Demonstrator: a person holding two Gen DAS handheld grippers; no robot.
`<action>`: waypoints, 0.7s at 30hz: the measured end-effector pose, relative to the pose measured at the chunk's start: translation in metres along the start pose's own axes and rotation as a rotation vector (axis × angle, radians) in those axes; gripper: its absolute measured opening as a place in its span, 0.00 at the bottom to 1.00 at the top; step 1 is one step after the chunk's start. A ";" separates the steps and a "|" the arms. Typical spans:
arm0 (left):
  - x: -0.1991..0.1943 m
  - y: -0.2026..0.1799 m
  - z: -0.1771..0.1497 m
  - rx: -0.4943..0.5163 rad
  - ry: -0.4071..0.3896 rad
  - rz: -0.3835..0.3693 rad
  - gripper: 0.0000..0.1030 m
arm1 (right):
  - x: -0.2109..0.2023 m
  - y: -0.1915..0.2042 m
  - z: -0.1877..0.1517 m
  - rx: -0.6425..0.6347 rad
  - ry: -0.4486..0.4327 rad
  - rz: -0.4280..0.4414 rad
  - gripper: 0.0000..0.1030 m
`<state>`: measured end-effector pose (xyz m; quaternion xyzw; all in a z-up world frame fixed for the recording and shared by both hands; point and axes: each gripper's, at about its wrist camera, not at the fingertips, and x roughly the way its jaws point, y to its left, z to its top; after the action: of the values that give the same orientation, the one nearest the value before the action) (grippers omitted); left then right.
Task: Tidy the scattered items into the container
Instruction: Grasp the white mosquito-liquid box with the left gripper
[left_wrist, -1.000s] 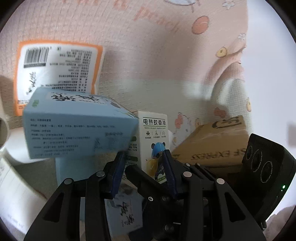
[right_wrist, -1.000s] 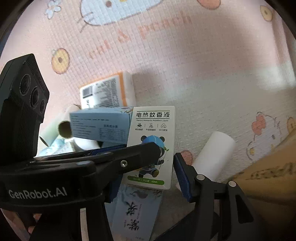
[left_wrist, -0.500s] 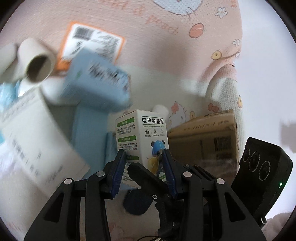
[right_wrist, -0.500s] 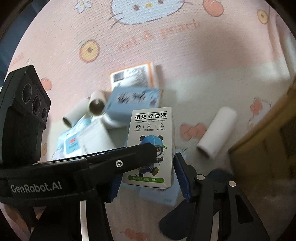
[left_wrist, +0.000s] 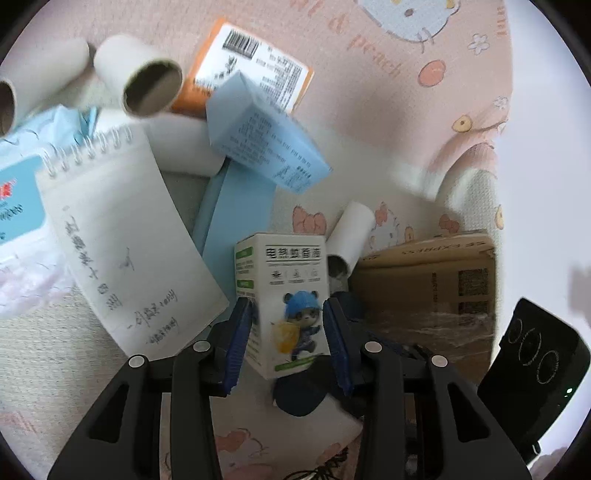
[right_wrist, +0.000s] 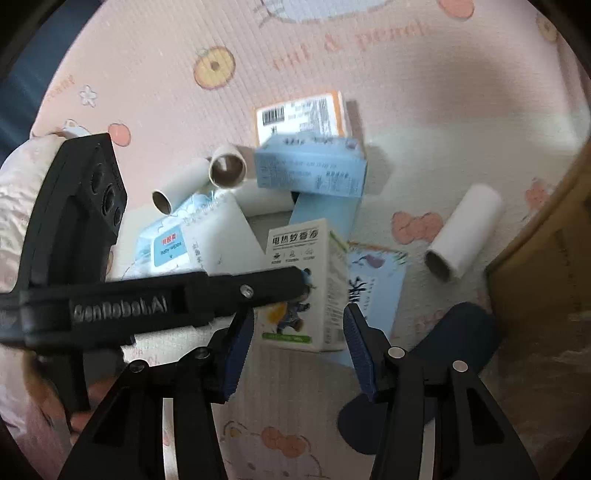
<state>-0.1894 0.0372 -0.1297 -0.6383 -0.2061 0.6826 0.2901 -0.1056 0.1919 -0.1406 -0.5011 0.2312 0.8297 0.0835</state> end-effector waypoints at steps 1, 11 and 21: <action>-0.004 0.000 0.000 -0.002 -0.008 0.001 0.42 | -0.006 -0.002 -0.001 -0.007 -0.011 -0.024 0.46; -0.016 0.021 -0.013 -0.100 -0.048 0.109 0.25 | -0.001 -0.028 -0.009 0.051 0.023 -0.098 0.27; -0.005 0.017 -0.004 -0.097 0.002 0.063 0.25 | 0.023 -0.002 -0.017 -0.005 0.095 -0.020 0.27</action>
<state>-0.1873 0.0214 -0.1374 -0.6585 -0.2184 0.6799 0.2374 -0.1023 0.1835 -0.1676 -0.5424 0.2277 0.8048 0.0794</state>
